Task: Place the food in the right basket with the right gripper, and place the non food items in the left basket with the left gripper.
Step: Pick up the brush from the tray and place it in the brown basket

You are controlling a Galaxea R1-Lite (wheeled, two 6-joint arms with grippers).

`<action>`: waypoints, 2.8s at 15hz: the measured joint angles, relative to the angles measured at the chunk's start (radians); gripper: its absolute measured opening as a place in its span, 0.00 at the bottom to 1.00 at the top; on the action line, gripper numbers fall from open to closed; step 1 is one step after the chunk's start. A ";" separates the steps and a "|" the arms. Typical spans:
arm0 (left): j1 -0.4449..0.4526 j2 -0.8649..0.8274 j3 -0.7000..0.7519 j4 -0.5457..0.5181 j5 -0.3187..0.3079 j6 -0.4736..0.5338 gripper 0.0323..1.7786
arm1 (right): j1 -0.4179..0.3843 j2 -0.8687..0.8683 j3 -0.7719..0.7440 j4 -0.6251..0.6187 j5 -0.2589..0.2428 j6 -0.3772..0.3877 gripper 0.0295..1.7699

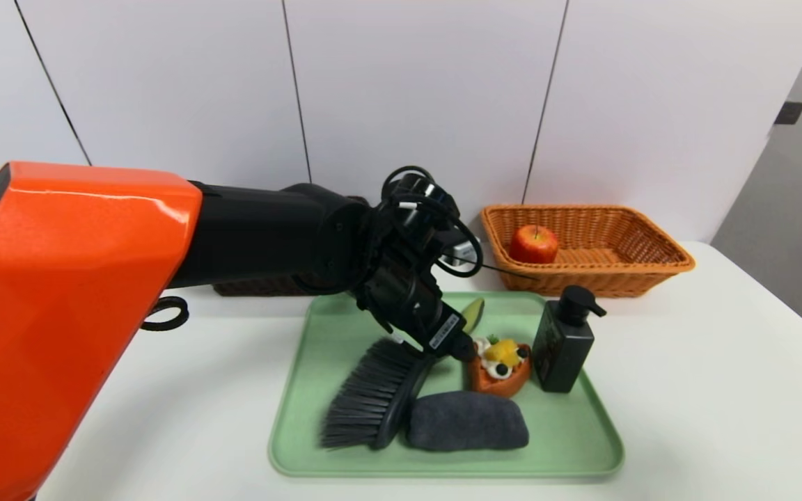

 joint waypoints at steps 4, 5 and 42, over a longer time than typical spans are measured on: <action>0.001 0.026 -0.008 0.000 0.000 -0.001 0.95 | -0.001 0.001 0.012 -0.006 0.005 0.003 0.96; 0.002 0.030 -0.009 0.000 0.001 -0.001 0.95 | -0.002 0.001 0.013 -0.006 0.005 0.003 0.96; 0.018 0.156 -0.103 -0.014 0.058 -0.050 0.50 | -0.005 -0.010 0.033 -0.006 0.005 0.004 0.96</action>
